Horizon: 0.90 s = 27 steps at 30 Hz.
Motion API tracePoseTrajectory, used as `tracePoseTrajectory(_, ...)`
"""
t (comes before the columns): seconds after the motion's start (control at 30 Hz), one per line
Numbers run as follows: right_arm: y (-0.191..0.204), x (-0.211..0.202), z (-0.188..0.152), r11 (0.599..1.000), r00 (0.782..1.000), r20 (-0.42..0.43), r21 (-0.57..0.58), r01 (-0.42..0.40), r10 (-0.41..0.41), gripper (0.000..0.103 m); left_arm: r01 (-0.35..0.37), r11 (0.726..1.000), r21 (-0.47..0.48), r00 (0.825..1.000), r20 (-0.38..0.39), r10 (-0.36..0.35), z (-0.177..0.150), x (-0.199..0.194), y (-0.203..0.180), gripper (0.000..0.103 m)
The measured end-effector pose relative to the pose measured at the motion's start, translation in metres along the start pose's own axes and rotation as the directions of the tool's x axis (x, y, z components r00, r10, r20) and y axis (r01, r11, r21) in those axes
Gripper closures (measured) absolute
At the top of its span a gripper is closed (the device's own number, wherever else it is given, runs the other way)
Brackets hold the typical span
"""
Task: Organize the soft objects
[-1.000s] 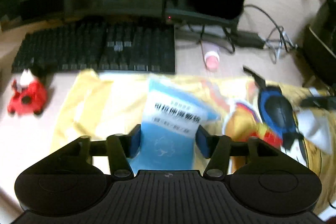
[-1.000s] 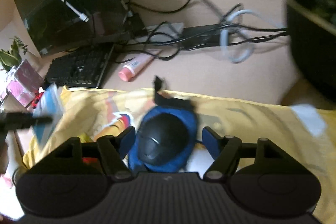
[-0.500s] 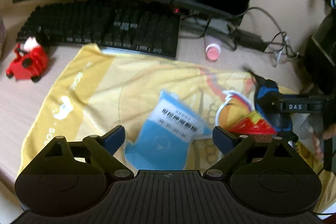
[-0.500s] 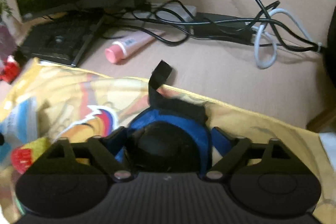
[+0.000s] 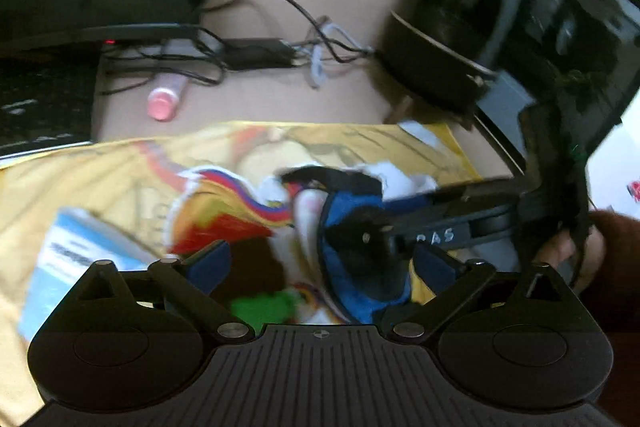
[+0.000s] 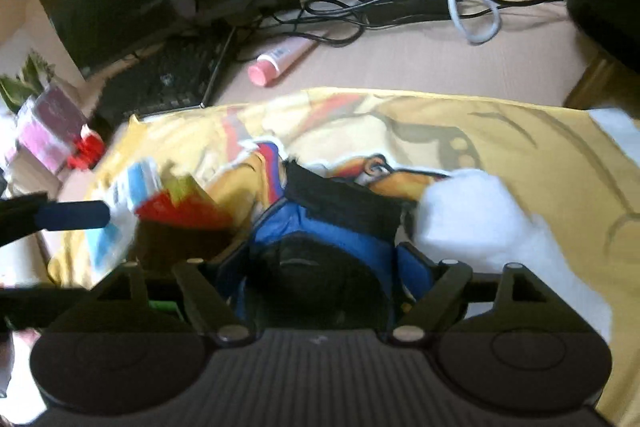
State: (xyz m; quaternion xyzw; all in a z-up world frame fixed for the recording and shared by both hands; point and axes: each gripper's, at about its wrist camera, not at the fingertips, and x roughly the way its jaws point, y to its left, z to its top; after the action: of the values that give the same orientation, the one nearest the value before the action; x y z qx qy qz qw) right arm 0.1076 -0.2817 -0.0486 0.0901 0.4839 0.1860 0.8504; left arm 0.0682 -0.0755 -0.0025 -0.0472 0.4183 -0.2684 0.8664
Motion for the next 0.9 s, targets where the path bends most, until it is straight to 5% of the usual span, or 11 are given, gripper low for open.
tracePoseTrajectory(0.13,-0.030,-0.049,-0.001,1.000,0.991,0.134,-0.005,-0.002,0.002,0.018,0.081,0.997,0.011,0.996,-0.029,-0.080,-0.005,0.010,-0.013,0.002)
tracePoseTrajectory(0.2,-0.044,-0.060,-0.001,0.998,0.982,0.180,-0.015,0.064,-0.061,0.020,0.088,0.995,0.038,0.994,-0.064,-0.085,-0.009,0.019,-0.019,0.002)
tracePoseTrajectory(0.27,-0.053,-0.059,-0.004,0.987,0.974,0.173,-0.039,0.154,-0.145,0.029,0.057,0.997,0.061,0.994,-0.101,-0.051,-0.015,0.032,-0.019,0.002)
tracePoseTrajectory(0.47,-0.058,-0.036,-0.016,0.982,0.980,0.109,-0.070,0.177,-0.169,0.036,-0.001,0.994,0.108,0.993,-0.116,0.013,-0.013,0.041,-0.013,0.002)
tracePoseTrajectory(0.5,-0.057,-0.029,-0.017,0.979,0.979,0.096,-0.086,0.186,-0.178,0.042,-0.015,0.993,0.113,0.993,-0.115,0.028,-0.011,0.040,-0.013,0.002)
tracePoseTrajectory(0.53,-0.057,-0.024,-0.018,0.975,0.978,0.082,-0.099,0.198,-0.191,0.072,-0.004,0.995,0.105,0.993,-0.115,0.016,-0.009,0.038,-0.013,0.002)
tracePoseTrajectory(0.57,-0.057,-0.023,-0.016,0.971,0.974,0.088,-0.106,0.216,-0.207,0.088,0.025,0.996,0.088,0.994,-0.112,-0.015,-0.007,0.036,-0.014,0.002)
tracePoseTrajectory(0.73,-0.048,-0.067,0.003,0.953,0.931,0.269,-0.110,0.284,-0.247,0.095,0.159,0.982,0.099,0.987,-0.052,-0.154,0.002,0.035,-0.037,0.001)
tracePoseTrajectory(0.8,-0.049,-0.093,0.018,0.982,0.931,0.329,-0.048,0.183,-0.157,0.095,0.199,0.973,0.115,0.979,-0.063,-0.193,0.001,0.049,-0.049,0.001)
tracePoseTrajectory(0.9,-0.056,-0.110,0.034,0.986,0.931,0.346,0.075,-0.147,0.113,0.095,0.215,0.966,0.143,0.974,-0.108,-0.201,-0.006,0.074,-0.060,0.001)
